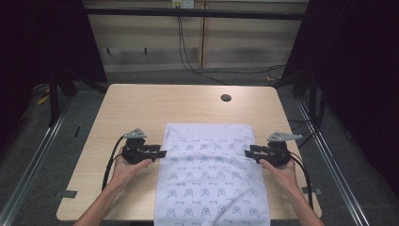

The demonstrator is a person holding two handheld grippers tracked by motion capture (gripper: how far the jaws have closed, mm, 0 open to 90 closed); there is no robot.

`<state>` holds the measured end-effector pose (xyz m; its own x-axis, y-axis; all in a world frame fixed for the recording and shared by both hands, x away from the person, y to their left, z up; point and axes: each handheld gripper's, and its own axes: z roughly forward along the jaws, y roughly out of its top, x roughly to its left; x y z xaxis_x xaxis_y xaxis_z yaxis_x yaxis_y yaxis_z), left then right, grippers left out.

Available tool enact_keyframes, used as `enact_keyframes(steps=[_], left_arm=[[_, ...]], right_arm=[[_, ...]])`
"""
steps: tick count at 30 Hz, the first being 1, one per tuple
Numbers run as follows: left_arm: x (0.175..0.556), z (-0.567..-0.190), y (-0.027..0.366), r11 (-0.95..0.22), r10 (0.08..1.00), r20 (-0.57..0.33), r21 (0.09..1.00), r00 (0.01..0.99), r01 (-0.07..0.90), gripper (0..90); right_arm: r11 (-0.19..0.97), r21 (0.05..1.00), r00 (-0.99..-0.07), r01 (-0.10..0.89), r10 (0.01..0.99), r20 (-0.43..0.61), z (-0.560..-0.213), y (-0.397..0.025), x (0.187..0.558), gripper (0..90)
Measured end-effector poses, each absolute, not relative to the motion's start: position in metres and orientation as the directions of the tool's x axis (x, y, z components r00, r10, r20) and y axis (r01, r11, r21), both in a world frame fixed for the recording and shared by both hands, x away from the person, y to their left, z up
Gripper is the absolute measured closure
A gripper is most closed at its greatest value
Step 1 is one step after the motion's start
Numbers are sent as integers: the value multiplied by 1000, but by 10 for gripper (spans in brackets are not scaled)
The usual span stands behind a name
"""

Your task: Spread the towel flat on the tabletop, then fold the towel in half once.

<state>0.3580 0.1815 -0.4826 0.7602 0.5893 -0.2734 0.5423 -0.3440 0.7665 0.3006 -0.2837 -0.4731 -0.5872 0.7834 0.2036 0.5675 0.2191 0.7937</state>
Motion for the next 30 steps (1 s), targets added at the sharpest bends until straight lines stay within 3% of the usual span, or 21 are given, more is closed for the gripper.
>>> enact_keyframes(steps=[10,11,16,18,26,30], left_arm=[[365,-503,156,-469,585,-190,715,789,519,629],[362,-503,157,-477,582,-179,714,793,511,659],[346,-501,165,-514,546,-180,699,818,497,828],[335,-503,168,-512,528,-181,712,830,481,853],[295,-500,173,-547,445,-248,686,861,480,827],[287,-497,175,-550,428,-273,678,862,488,717]], right_arm=[[308,711,-563,633,813,149,-503,-277,337,587],[324,710,-570,626,811,132,-504,-275,335,604],[356,693,-590,627,798,124,-502,-276,315,863],[344,688,-591,638,792,152,-502,-278,303,877],[392,655,-634,646,753,175,-496,-271,249,869],[412,664,-660,624,732,166,-492,-270,237,748]])
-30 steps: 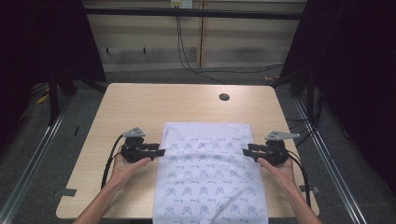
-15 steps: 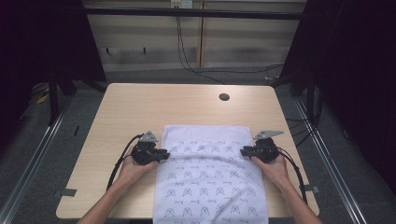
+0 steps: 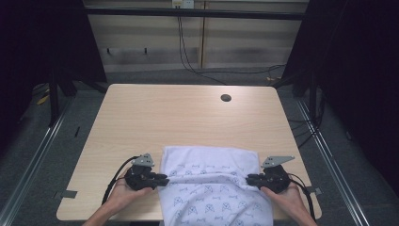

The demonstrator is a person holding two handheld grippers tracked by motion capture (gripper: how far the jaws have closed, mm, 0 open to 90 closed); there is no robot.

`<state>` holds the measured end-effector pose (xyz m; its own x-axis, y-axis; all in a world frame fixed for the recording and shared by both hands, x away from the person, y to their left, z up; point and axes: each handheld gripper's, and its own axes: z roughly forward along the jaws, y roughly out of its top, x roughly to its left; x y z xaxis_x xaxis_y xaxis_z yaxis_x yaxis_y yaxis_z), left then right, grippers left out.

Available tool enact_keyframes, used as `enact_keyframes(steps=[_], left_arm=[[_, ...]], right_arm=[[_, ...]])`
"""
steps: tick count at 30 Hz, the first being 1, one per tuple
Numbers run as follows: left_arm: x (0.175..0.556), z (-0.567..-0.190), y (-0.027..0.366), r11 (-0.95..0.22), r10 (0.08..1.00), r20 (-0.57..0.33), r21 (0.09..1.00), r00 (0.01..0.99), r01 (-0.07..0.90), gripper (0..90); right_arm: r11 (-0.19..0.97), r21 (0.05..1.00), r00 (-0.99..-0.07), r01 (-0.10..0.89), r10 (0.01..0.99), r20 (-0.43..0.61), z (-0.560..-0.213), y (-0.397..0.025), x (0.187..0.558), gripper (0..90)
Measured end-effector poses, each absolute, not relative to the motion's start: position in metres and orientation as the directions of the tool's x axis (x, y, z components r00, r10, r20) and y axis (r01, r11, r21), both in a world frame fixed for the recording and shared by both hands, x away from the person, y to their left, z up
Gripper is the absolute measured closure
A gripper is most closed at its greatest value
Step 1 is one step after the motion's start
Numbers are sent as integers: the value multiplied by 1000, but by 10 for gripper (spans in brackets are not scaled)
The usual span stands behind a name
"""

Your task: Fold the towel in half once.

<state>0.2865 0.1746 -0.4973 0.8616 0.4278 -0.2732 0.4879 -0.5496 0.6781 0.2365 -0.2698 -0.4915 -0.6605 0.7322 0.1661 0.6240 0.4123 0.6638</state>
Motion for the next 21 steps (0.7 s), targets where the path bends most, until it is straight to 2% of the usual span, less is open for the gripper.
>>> enact_keyframes(steps=[3,10,16,19,21], left_arm=[[293,-490,177,-506,441,-277,708,854,492,658],[330,-479,184,-413,540,-245,757,805,507,646],[364,-487,189,-359,613,-261,748,745,558,570],[367,-490,184,-382,627,-240,734,741,561,530],[367,-491,179,-399,619,-229,731,751,553,509]], right_arm=[[359,706,-631,610,759,159,-484,-278,251,663],[314,714,-556,626,822,125,-492,-296,312,582],[321,696,-539,642,835,112,-503,-297,323,518],[334,696,-551,636,828,106,-503,-293,319,539],[354,698,-572,623,814,97,-502,-291,317,632]])
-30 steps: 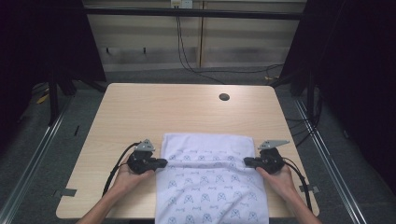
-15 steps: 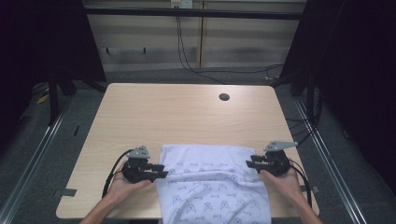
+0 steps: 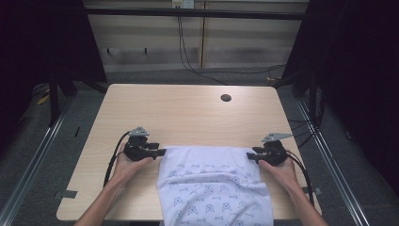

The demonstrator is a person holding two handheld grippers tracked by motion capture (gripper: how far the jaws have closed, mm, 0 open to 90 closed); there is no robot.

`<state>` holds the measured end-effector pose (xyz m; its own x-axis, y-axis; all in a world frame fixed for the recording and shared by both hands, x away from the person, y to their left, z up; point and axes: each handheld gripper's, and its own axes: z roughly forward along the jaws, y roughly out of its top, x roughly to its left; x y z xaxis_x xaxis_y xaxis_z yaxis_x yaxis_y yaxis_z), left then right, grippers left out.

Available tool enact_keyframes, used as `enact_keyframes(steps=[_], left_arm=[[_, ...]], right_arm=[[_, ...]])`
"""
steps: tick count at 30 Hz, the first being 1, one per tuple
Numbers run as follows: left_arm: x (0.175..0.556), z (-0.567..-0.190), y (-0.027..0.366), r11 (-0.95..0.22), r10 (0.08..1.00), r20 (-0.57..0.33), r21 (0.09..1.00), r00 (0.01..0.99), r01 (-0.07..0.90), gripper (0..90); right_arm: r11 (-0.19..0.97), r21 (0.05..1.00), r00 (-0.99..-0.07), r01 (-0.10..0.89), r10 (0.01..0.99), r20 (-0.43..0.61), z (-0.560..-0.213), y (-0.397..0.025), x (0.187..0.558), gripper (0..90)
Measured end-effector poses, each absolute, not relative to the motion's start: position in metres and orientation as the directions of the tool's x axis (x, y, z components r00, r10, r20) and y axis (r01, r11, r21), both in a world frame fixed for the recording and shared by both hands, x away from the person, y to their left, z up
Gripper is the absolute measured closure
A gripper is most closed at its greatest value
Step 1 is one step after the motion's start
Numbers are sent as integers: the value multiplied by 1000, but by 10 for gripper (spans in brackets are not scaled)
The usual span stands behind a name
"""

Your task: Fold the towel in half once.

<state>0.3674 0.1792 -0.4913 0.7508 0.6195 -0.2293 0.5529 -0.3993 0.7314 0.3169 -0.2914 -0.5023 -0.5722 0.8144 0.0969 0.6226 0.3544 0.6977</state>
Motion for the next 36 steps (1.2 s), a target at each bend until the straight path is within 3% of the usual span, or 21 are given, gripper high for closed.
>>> enact_keyframes(steps=[5,11,14,18,21,28,36], left_arm=[[375,-497,169,-417,633,-213,716,745,559,436],[371,-501,160,-471,637,-153,699,756,538,429],[369,-500,159,-485,622,-161,690,766,538,489],[365,-500,156,-516,571,-171,686,803,513,734],[366,-501,156,-504,554,-207,687,806,523,848],[367,-479,172,-346,579,-274,770,768,536,864],[382,-444,180,-298,552,-262,825,791,481,867]], right_arm=[[344,699,-569,626,816,108,-503,-291,315,796],[319,697,-568,642,809,154,-504,-293,317,848],[324,693,-571,644,807,153,-503,-292,317,850],[312,689,-568,654,804,175,-502,-293,319,848],[287,702,-572,651,794,206,-496,-294,320,853],[173,793,-580,584,773,258,-461,-303,327,860],[117,862,-580,492,783,224,-408,-309,348,862]])
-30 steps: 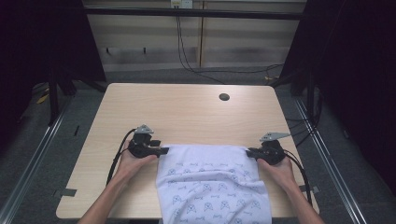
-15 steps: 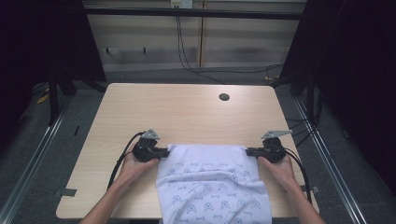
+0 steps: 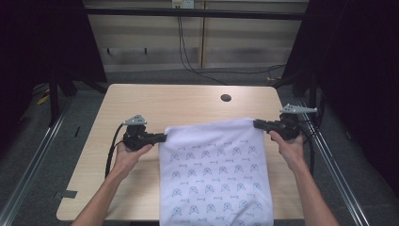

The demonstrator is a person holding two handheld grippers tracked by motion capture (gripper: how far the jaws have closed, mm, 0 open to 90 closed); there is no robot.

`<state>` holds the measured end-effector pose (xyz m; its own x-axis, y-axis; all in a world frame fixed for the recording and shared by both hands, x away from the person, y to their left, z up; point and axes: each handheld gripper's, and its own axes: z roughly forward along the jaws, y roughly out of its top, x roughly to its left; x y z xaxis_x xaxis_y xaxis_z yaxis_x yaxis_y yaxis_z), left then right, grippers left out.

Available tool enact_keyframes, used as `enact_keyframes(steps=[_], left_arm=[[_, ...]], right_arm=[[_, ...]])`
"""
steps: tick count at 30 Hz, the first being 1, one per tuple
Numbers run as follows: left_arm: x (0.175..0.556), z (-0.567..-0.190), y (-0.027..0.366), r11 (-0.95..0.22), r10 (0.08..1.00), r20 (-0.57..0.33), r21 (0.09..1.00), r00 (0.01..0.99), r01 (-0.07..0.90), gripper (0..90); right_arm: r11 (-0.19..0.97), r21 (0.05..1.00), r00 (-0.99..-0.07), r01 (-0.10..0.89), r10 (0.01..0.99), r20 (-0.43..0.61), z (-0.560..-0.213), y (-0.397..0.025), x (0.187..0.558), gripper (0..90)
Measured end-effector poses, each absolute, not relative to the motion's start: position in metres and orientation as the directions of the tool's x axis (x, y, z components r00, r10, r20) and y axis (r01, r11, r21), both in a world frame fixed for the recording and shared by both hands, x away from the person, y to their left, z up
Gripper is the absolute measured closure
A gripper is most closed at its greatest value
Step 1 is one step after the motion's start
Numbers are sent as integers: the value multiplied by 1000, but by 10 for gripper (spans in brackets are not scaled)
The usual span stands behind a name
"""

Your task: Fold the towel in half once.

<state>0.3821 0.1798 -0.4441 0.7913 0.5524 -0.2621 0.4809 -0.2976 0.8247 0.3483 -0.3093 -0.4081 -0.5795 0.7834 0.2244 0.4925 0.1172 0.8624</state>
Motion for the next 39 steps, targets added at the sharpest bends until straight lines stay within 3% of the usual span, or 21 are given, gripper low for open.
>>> enact_keyframes(steps=[4,8,17,21,26,31,37,39], left_arm=[[392,-436,182,-232,561,-293,842,775,486,867],[400,-423,182,-233,572,-266,854,776,465,867],[415,-348,194,-200,596,-181,910,782,363,869],[405,-328,192,-184,570,-157,932,807,312,870],[376,-361,186,-230,535,-200,900,821,369,869],[332,-391,195,-227,455,-270,886,848,404,869],[267,-412,204,-305,475,-219,867,852,393,870],[255,-432,208,-311,454,-288,836,843,453,869]], right_arm=[[90,884,-566,459,796,213,-390,-310,362,861],[43,883,-549,468,797,253,-391,-309,377,862],[45,906,-548,421,809,214,-351,-307,387,864],[-11,941,-567,337,795,213,-331,-309,379,868],[62,915,-587,399,784,204,-342,-303,358,868],[155,882,-627,444,757,183,-377,-302,308,869],[175,878,-673,446,712,200,-398,-305,238,871],[197,851,-682,488,694,231,-412,-305,218,871]])
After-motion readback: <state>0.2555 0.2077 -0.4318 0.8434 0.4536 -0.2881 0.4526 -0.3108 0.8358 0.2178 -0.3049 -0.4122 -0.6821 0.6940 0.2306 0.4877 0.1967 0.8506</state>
